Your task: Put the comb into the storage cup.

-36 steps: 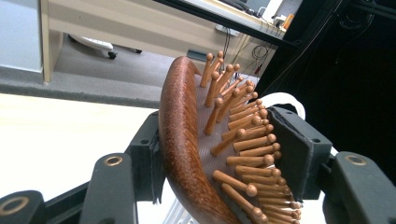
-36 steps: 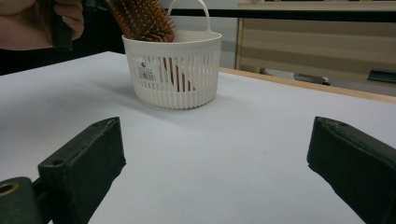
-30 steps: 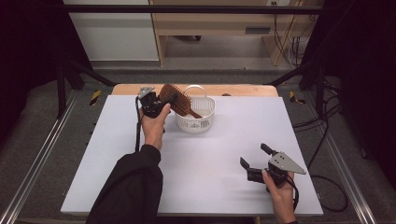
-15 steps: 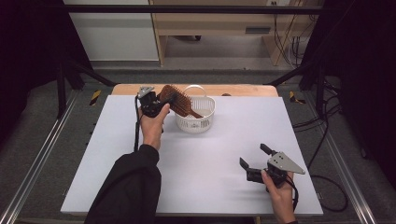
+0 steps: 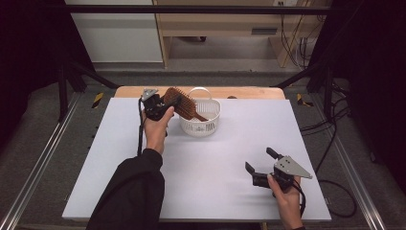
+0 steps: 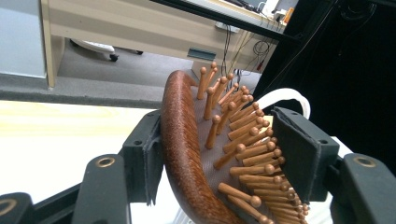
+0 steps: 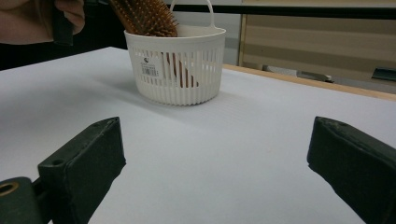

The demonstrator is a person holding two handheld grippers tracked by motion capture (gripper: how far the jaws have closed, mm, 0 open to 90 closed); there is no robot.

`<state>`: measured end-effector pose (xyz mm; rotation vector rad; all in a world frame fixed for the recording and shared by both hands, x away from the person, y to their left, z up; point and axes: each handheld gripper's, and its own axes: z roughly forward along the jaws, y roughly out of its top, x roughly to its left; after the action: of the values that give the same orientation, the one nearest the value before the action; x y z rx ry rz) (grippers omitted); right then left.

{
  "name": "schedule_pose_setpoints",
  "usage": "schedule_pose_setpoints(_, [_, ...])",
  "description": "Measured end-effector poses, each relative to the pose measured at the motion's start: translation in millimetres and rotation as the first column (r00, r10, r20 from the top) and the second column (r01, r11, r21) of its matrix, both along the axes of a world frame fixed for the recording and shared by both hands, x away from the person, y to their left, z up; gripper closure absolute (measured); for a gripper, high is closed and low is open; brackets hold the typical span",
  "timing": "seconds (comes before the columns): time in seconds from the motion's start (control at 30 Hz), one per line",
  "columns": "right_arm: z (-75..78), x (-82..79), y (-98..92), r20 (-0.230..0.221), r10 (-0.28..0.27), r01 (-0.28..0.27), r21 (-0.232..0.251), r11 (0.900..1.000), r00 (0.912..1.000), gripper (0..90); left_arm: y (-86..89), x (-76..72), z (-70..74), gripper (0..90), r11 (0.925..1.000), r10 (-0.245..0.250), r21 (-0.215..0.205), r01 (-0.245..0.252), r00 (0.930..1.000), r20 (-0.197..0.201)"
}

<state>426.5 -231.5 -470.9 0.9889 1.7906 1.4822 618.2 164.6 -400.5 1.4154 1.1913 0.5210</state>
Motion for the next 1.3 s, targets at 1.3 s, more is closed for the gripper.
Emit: schedule_pose_setpoints(1.3, [0.0, -0.1, -0.3, -0.002, 0.003, -0.003, 0.006, 1.000, 1.0000, 4.2, 3.0, 3.6, -1.0, 6.2, 0.9999, -0.010, 0.005, 0.010, 0.9999, -0.008])
